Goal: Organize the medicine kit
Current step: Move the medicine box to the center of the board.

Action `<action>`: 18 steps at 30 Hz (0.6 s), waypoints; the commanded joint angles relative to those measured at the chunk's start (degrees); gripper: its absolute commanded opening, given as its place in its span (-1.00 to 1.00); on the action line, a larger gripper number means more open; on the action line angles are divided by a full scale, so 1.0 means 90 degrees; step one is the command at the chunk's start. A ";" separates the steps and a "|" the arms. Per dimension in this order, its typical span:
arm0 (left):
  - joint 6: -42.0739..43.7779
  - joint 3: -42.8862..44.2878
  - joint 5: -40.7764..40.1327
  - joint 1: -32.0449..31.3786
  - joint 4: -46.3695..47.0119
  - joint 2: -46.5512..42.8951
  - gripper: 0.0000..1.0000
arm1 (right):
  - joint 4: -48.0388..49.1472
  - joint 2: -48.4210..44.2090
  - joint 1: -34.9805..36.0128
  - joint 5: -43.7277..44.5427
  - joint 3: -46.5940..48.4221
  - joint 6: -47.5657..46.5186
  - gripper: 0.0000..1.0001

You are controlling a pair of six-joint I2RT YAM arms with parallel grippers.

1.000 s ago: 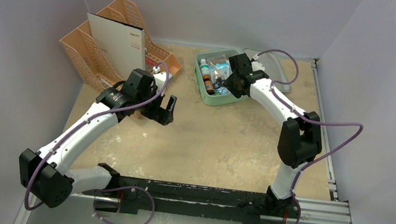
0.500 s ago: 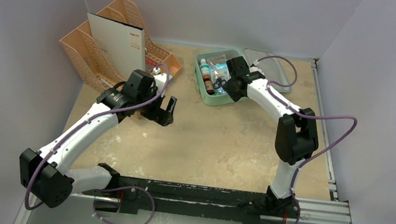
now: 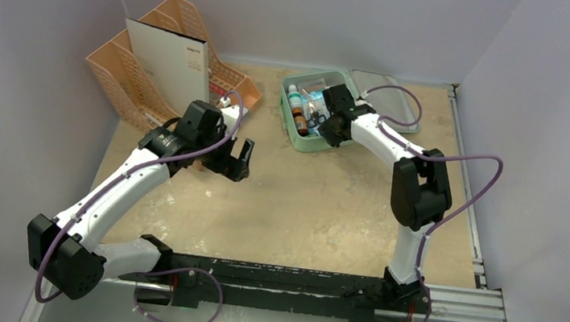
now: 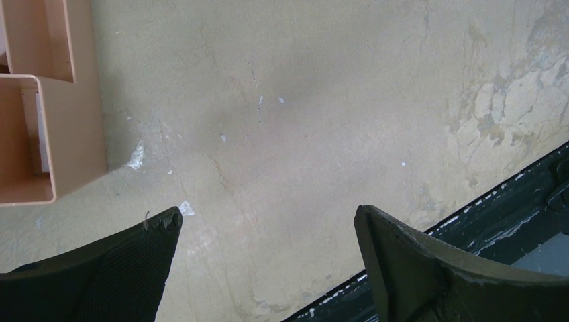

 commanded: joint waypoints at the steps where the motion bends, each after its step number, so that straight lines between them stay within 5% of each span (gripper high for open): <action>1: 0.0115 -0.0012 -0.0013 0.0039 0.0080 -0.0094 1.00 | -0.0449 0.0038 0.0029 -0.0011 0.0029 -0.0100 -0.49; 18: 0.0130 -0.0051 -0.0131 0.0040 0.0076 -0.0008 0.99 | -0.0483 -0.0958 0.0024 0.0022 -0.1357 -0.0732 -0.74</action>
